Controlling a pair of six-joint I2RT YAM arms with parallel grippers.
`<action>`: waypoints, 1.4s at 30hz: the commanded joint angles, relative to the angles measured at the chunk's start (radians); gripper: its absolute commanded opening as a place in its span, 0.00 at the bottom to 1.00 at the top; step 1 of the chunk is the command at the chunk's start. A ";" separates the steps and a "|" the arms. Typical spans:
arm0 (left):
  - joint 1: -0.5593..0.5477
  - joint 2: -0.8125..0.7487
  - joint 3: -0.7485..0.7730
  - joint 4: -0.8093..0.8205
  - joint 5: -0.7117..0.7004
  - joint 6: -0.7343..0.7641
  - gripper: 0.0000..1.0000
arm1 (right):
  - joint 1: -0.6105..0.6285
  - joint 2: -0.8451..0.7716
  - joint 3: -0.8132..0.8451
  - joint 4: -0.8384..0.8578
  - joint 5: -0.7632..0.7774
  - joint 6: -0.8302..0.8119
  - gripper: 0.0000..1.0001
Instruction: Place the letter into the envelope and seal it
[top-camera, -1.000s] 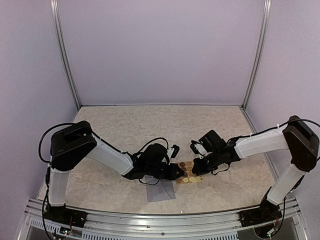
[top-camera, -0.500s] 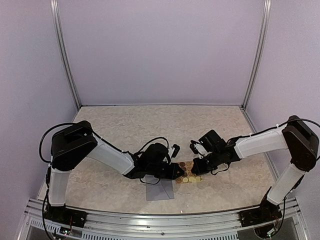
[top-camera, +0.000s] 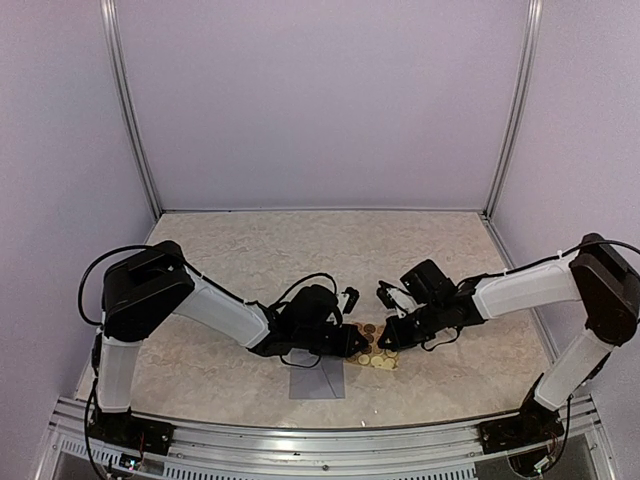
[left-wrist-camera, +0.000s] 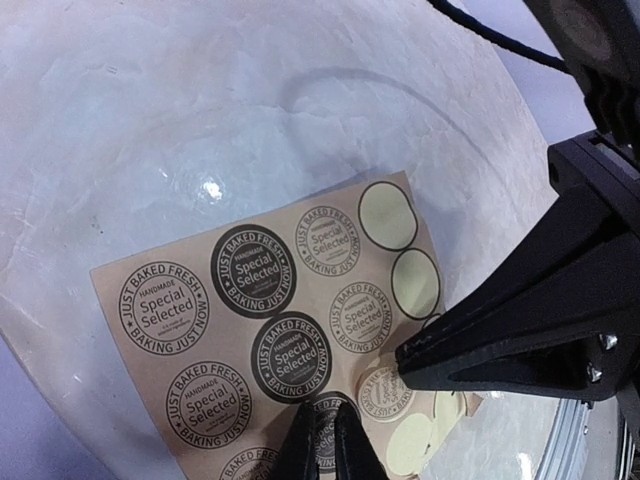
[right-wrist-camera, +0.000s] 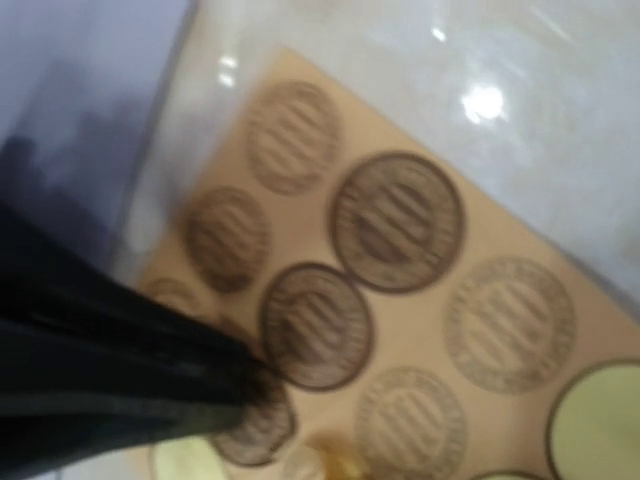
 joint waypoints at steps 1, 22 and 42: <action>0.002 0.029 0.018 -0.050 -0.015 -0.004 0.07 | -0.007 -0.038 -0.013 0.043 -0.035 -0.006 0.00; 0.033 -0.184 -0.023 -0.048 -0.067 0.072 0.23 | -0.006 -0.245 -0.015 -0.059 0.073 0.038 0.00; 0.099 -0.055 0.062 -0.238 -0.165 0.262 0.27 | -0.007 -0.306 -0.035 -0.067 0.073 0.065 0.00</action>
